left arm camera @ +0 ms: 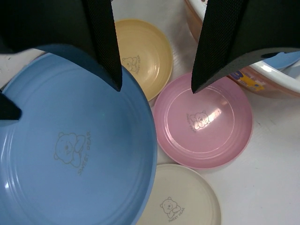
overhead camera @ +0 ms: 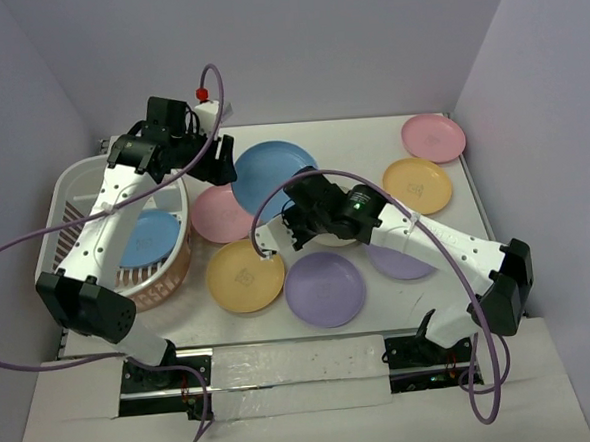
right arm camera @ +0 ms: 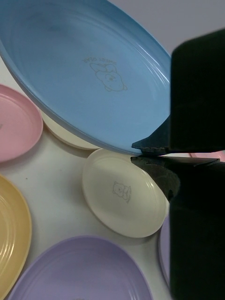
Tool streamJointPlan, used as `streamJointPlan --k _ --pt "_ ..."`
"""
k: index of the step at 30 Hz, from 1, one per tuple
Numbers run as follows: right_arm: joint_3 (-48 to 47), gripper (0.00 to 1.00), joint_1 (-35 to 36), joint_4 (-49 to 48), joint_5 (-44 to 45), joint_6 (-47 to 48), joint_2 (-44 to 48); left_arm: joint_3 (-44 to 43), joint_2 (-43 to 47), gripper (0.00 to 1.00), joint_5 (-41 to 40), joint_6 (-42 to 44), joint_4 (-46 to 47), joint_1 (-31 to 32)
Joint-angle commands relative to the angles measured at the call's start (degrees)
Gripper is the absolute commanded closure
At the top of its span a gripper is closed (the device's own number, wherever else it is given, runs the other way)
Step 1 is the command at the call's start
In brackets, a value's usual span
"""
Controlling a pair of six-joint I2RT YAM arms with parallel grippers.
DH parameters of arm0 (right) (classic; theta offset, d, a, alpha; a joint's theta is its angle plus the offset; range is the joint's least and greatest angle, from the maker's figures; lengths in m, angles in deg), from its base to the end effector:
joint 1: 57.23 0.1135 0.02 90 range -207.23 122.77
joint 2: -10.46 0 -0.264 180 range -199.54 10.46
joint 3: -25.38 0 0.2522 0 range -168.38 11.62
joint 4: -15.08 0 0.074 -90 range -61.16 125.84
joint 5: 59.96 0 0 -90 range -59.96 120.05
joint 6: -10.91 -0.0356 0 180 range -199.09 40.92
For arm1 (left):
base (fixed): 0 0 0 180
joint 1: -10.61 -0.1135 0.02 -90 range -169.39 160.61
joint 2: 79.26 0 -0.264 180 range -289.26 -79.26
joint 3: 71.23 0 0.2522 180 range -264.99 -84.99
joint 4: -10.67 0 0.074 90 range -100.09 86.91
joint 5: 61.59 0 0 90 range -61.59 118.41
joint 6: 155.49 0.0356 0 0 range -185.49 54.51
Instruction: Place the plates into the plastic bin on the countertop
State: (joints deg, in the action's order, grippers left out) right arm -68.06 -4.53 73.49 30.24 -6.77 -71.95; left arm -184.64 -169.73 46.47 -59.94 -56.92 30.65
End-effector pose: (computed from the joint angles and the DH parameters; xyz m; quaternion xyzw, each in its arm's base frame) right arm 0.1861 0.2440 0.3428 -0.8261 0.4306 -0.0635 0.3578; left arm 0.3073 -0.1238 0.4000 0.2608 0.8752 -0.1917 0.3594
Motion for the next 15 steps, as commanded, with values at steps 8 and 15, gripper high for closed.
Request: streamJointPlan --k 8,15 --pt "-1.21 1.0 3.23 -4.66 5.93 -2.27 2.2 3.26 -1.02 0.49 0.47 -2.66 0.91 0.7" --pt "-0.92 1.0 4.25 -5.34 6.66 -2.78 2.51 4.01 -1.79 0.51 4.39 -4.37 1.86 0.61"
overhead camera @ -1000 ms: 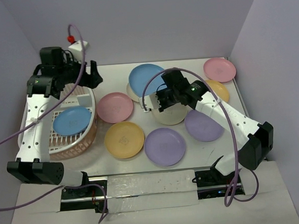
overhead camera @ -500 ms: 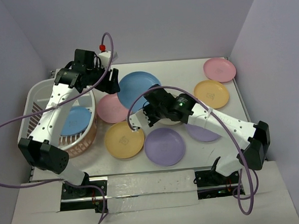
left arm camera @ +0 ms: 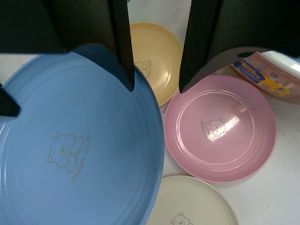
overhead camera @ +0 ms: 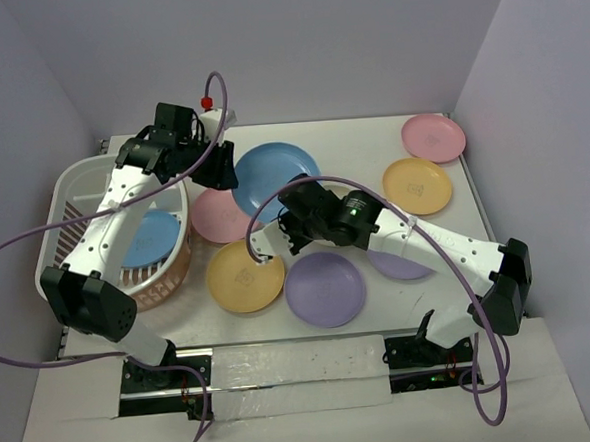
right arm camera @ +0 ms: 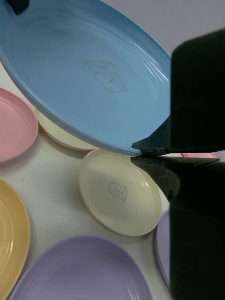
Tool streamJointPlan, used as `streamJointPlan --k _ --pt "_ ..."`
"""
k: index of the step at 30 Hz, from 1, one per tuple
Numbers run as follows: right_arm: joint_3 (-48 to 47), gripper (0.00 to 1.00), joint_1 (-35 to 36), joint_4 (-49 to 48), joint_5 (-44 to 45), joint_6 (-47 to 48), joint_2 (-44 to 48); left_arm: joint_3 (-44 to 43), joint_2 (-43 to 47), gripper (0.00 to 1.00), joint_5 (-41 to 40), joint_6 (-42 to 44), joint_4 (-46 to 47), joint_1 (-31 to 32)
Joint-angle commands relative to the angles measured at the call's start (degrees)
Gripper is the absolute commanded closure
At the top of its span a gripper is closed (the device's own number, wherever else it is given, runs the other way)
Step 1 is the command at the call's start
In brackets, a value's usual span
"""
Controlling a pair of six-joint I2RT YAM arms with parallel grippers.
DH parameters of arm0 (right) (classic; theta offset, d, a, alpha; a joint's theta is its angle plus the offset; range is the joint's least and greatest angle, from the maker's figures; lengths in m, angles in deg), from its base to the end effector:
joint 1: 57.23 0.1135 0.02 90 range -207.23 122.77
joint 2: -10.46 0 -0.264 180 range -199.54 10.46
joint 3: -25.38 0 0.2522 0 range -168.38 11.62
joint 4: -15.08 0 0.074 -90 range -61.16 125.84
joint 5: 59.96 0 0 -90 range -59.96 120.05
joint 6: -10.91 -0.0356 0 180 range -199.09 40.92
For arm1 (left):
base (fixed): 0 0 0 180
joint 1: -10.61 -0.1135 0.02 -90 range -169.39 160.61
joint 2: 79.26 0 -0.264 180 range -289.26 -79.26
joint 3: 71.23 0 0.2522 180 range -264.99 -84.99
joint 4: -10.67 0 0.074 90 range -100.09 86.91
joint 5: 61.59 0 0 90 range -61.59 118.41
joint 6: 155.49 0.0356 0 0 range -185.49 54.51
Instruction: Place the plates into the plastic bin on the countertop
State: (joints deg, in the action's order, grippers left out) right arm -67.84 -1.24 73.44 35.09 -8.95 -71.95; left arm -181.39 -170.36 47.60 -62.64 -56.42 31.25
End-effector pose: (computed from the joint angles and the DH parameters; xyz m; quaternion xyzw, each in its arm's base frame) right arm 0.1742 0.2525 0.3417 -0.8230 0.4361 -0.0853 0.3539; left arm 0.3098 -0.1292 0.3798 0.2458 0.8892 -0.2084 0.3248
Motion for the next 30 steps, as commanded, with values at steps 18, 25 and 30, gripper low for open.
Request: streamJointPlan --k 18,25,30 --pt "0.36 0.47 2.89 -7.94 4.01 -2.63 2.96 1.23 0.56 1.0 5.76 -6.02 3.67 -4.9" --pt "1.63 0.0 2.62 -10.25 5.45 -4.83 4.16 -4.54 4.14 1.0 13.37 -3.97 -0.9 -21.65" --pt "2.03 0.0 0.59 -10.45 4.31 -8.69 4.48 -4.67 8.25 1.0 15.7 4.1 -8.09 -37.76"
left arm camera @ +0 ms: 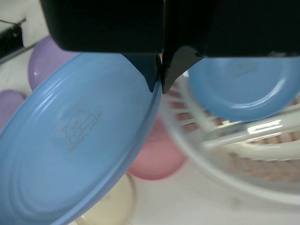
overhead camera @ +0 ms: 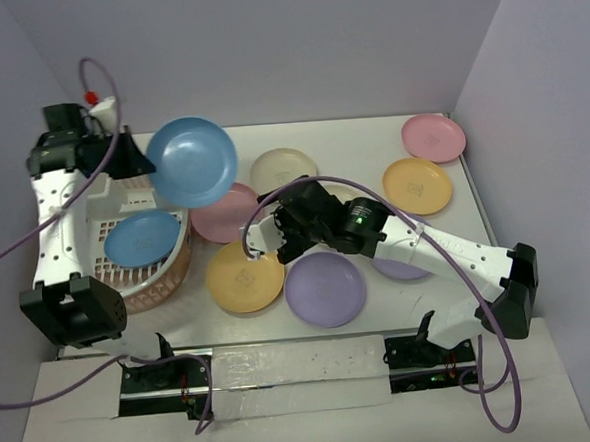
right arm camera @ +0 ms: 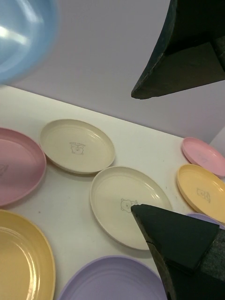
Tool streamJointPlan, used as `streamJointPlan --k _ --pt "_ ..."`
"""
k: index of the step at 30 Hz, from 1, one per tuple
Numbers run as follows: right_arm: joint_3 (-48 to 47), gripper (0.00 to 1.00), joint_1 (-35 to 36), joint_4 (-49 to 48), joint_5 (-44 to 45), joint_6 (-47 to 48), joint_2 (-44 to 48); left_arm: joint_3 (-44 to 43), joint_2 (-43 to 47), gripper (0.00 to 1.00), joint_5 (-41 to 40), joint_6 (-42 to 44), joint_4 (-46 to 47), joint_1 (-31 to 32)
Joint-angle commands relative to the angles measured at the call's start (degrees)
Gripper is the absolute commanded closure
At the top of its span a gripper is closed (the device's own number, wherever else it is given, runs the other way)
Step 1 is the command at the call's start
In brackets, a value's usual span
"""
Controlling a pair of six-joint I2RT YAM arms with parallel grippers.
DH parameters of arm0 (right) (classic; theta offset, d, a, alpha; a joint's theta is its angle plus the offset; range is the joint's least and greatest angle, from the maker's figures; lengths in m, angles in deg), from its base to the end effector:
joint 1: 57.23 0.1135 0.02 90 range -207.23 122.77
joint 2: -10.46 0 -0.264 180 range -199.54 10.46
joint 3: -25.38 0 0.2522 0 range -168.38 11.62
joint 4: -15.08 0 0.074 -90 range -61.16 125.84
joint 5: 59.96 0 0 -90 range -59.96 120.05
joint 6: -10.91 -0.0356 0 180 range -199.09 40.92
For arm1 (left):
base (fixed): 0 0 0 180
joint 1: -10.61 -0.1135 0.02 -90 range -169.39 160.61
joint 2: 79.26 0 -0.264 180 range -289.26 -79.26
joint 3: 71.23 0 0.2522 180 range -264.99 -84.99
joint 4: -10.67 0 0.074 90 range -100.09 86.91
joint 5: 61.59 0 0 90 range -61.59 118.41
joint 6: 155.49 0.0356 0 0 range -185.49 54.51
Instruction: Place the plates into the plastic bin on the countertop
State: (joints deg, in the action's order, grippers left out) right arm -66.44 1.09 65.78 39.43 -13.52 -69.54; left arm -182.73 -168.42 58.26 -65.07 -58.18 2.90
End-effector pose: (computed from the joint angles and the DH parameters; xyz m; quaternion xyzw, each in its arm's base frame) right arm 0.1656 0.2573 0.3567 -0.7768 0.4540 -0.1009 0.4245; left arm 0.3211 0.0256 0.3972 0.0382 0.9018 -0.2132 0.3740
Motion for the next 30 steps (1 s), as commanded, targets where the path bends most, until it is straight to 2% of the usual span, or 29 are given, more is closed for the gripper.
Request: streamJointPlan --k 1,5,8,14,25,28,30 --pt "0.46 0.0 -2.14 -2.67 -0.49 -5.15 1.96 -3.0 6.7 1.0 5.39 8.13 -8.04 -12.56" --pt "-0.81 0.0 -5.29 -2.28 -3.2 -10.19 1.3 0.91 7.92 1.0 3.85 12.9 -10.39 -22.93" --pt "-2.67 0.0 -9.39 -1.92 -6.4 -15.69 0.47 5.3 7.73 1.0 0.5 15.56 -9.81 -26.82" --pt "-6.42 0.0 -17.08 0.55 -13.11 -22.67 -1.21 12.86 5.45 1.0 -4.26 15.34 -5.83 -27.27" --pt "-9.3 0.0 -24.47 2.96 -19.06 -27.6 -2.97 15.39 -4.31 0.99 -8.14 12.41 -1.86 -26.5" --pt "-9.21 0.0 -24.74 2.96 -19.57 -27.6 -3.14 14.61 -6.44 0.94 -9.6 12.06 -2.19 -25.8" --pt "-9.23 0.0 -24.88 2.87 -19.52 -27.71 -3.25 13.99 -7.49 0.73 -10.2 12.01 -2.52 -25.26"
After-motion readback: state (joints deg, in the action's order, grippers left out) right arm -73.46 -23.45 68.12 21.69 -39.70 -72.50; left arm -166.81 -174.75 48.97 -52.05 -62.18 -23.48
